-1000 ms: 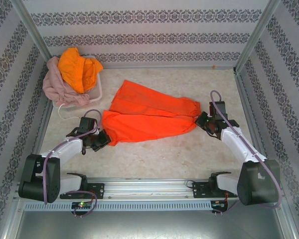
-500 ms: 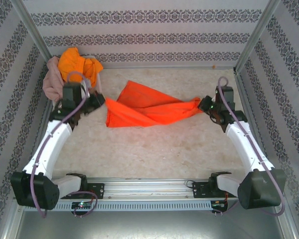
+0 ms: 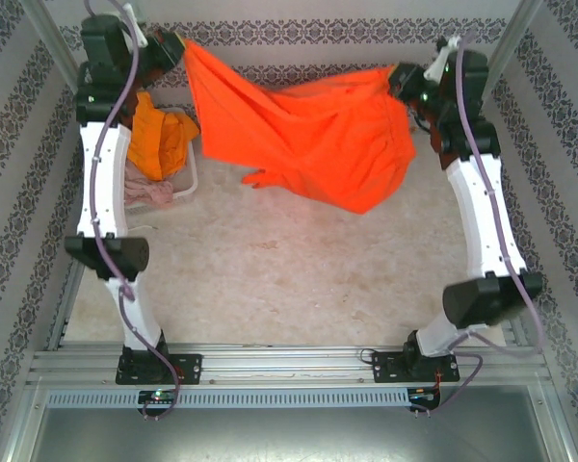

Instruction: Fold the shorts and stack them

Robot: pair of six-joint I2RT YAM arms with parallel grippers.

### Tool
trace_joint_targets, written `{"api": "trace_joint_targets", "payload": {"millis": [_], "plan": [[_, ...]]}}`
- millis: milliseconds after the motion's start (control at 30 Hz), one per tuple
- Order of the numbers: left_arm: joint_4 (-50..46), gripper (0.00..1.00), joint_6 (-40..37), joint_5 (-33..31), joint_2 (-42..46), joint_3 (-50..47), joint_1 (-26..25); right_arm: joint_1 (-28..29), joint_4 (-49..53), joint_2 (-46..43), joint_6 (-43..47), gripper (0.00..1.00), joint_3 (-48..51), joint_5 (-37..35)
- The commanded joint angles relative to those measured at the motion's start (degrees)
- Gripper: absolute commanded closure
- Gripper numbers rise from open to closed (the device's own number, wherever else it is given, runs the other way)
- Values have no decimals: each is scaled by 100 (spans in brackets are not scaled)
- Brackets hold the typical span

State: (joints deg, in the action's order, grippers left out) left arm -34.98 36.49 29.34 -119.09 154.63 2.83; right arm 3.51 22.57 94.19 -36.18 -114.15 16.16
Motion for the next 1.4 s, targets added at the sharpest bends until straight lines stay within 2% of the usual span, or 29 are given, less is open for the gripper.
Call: {"api": "trace_joint_targets", "payload": {"millis": [0,67,133,233,300,367,467,533,700,800,933,1133,1233,1367], "plan": [[398,100,1141,452,-362,1041,397,-40,-127,280,17,100,-1234,570],[948,100,1566,473,-208,963,598,-85,-131,404,12,100,-1781,771],[1048,100,1418,437,73,936,716,-160,-161,358,96,100,-1963,943],[977,100,927,635,710,525,737,-345,-514,-20,222,100,-1366,1171],[1029,100,657,901,1267,-203,713,-465,-659,-350,381,100,-772,1206],[1377,100,396,1117,2069,-1532,643,-564,-853,-738,562,100,17,1269],[3000,100,440,1016,3713,-4673,605,-606,-1219,-1423,839,100,1476,1275],[3722,100,485,820,4720,-6448,587,-606,-1397,-1926,959,100,2511,1339],[3889,100,417,738,6380,-9462,419,-614,-1259,-3175,1149,100,4777,1258],[3758,100,476,595,7217,-10781,352,-605,-1252,-4035,927,100,6178,1264],[2919,100,414,254,8388,-11805,323,-588,-900,-5113,471,100,7609,1186],[1786,100,300,-271,9577,-12565,324,-575,-622,-6201,-764,100,9210,1274],[1831,100,297,-365,9593,-12645,323,-523,-624,-6420,-1174,100,9718,1340],[2265,100,186,-358,8989,-12238,318,-500,-349,-6405,-960,100,9644,1081]]}}
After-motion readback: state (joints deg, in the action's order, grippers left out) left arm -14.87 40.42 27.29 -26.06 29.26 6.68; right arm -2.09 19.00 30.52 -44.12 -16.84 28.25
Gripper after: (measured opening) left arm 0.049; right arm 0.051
